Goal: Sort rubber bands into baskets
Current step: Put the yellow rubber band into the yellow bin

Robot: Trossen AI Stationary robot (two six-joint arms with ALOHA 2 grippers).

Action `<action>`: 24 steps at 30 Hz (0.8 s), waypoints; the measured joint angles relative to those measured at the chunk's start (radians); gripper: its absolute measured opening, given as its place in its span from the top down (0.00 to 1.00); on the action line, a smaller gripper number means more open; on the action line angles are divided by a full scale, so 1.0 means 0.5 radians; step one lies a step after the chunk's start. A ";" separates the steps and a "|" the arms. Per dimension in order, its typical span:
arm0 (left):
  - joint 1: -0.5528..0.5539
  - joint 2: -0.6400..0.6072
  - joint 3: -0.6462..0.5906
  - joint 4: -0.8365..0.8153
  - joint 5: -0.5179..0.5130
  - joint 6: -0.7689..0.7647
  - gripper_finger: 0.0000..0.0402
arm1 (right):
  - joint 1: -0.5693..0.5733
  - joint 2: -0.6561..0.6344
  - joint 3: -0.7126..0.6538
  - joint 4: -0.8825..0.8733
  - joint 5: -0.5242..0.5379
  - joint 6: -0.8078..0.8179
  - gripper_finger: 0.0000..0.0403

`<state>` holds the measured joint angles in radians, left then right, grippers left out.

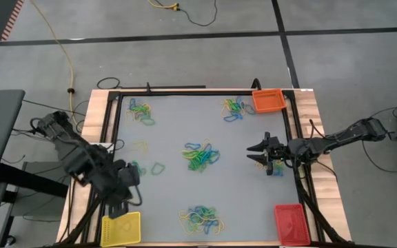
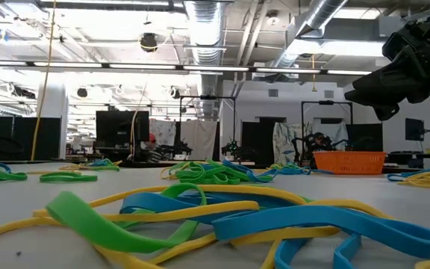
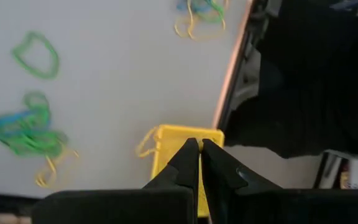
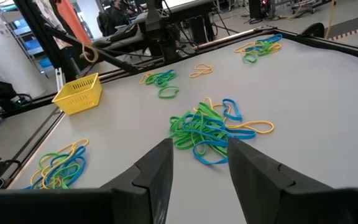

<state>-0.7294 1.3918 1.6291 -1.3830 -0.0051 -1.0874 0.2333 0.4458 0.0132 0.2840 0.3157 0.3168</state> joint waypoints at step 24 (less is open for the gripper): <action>-0.338 0.319 -0.001 0.212 0.101 -0.324 1.00 | 0.002 0.000 0.000 -0.044 -0.001 0.030 0.55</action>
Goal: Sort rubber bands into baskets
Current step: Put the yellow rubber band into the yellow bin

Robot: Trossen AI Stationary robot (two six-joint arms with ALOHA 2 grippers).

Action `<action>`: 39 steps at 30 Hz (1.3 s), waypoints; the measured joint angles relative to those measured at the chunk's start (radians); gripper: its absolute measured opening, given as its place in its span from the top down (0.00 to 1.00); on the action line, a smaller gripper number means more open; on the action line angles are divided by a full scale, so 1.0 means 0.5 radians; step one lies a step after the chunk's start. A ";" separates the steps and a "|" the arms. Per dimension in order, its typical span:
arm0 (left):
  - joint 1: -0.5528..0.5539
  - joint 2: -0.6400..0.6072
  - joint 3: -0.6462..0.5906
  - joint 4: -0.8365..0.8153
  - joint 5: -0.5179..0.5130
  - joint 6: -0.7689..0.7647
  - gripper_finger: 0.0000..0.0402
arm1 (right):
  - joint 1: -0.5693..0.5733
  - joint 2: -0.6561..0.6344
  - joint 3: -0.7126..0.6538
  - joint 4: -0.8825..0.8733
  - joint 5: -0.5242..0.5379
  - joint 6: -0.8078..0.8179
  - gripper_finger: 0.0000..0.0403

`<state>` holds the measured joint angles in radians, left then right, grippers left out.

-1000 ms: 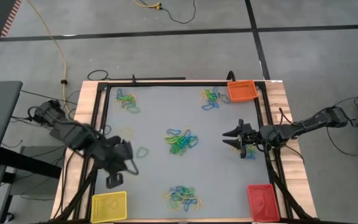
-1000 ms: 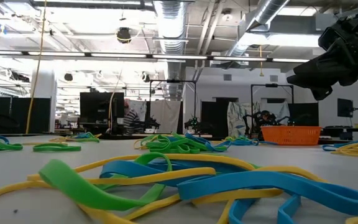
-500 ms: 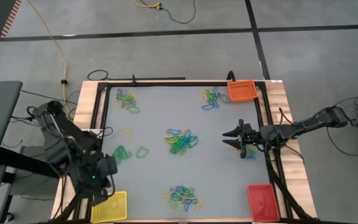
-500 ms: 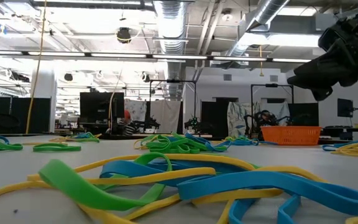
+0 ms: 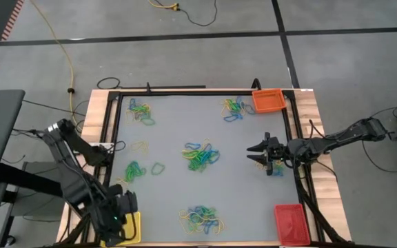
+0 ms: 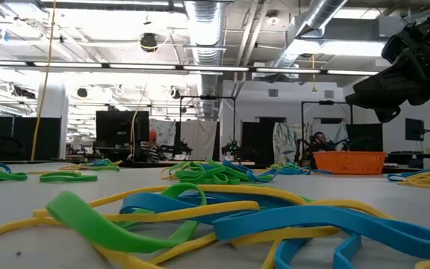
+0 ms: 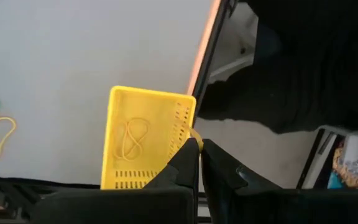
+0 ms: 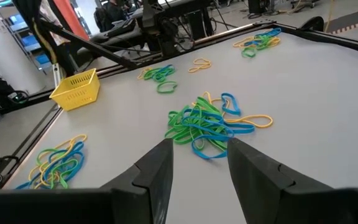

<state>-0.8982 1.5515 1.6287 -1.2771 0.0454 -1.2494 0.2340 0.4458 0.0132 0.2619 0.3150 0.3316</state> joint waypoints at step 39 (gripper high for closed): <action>0.005 0.406 -0.160 -0.020 0.283 0.208 0.67 | 0.003 -0.001 0.000 -0.002 -0.006 0.005 0.55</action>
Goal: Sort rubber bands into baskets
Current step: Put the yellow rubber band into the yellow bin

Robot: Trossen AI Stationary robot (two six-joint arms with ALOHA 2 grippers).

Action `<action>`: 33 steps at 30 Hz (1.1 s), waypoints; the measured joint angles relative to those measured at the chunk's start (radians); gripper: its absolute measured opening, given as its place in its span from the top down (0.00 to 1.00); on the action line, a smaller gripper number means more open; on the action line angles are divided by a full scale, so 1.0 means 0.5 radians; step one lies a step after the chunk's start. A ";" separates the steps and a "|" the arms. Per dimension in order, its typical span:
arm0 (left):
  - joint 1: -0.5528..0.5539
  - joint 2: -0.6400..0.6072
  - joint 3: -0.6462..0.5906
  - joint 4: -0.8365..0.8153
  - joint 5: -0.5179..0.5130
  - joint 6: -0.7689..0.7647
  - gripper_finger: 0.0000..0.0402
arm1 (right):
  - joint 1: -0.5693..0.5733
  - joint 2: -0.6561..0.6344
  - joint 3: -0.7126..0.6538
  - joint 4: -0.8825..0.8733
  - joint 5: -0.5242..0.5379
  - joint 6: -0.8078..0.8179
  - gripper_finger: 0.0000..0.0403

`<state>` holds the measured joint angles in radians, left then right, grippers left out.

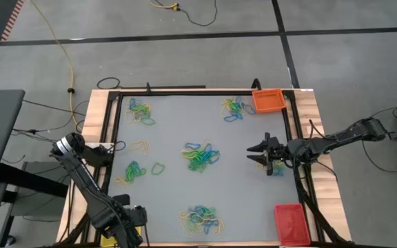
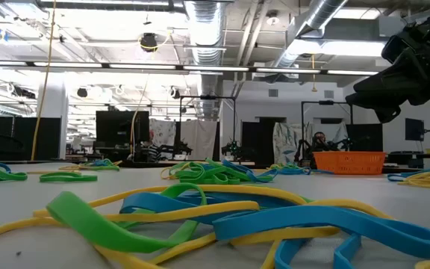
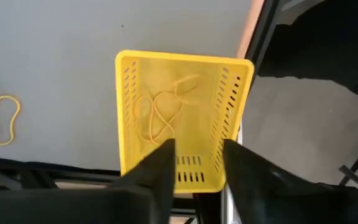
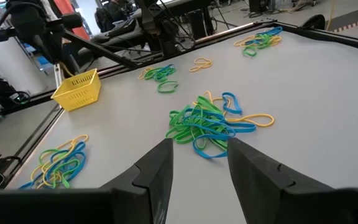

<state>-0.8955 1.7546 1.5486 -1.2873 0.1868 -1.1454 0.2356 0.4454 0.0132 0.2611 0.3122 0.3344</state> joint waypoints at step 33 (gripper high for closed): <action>1.596 -0.005 0.000 -0.027 -0.940 1.307 0.51 | 0.000 0.001 0.000 0.002 0.001 -0.021 0.55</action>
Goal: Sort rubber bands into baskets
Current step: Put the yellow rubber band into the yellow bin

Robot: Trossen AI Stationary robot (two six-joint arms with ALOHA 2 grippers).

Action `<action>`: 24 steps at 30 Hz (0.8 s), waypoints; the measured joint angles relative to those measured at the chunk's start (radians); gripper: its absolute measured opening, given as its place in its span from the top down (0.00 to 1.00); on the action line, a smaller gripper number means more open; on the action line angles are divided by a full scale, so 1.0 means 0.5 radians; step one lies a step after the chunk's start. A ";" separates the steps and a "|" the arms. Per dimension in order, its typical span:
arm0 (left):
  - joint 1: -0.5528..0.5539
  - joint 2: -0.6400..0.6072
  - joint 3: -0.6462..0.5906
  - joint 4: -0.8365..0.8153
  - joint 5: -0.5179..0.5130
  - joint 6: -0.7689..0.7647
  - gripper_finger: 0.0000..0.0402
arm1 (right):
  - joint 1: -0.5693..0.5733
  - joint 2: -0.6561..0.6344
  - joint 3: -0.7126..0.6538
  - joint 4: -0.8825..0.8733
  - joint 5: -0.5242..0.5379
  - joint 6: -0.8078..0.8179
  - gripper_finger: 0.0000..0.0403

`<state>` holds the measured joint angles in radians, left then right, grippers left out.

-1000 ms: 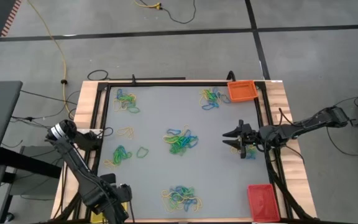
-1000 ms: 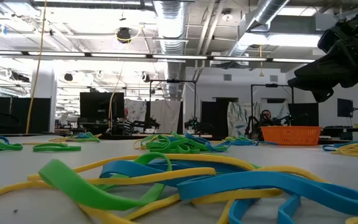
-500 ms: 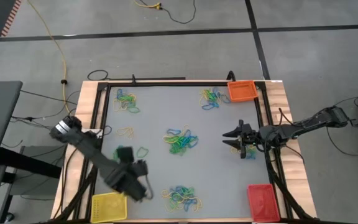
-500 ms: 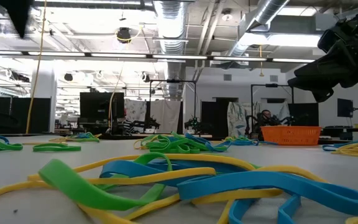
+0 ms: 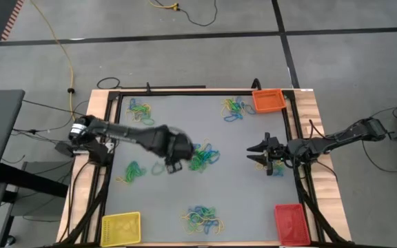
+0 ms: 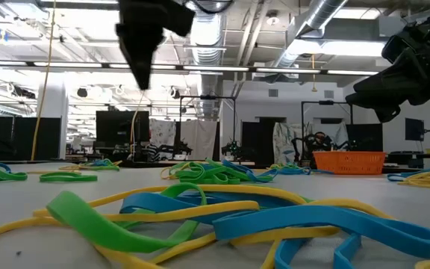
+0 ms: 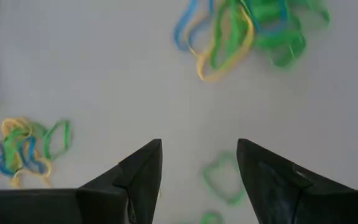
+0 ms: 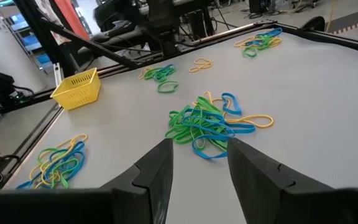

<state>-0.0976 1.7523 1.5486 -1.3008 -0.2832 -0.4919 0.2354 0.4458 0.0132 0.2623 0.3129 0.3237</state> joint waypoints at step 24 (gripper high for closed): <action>0.675 -0.822 -1.439 0.757 0.387 0.020 0.51 | 0.082 0.000 0.000 -0.113 0.040 0.069 0.55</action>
<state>0.2399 1.3413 0.8291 -0.9223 -0.0897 -0.4817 0.2766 0.4458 0.0132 0.2060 0.3326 0.3583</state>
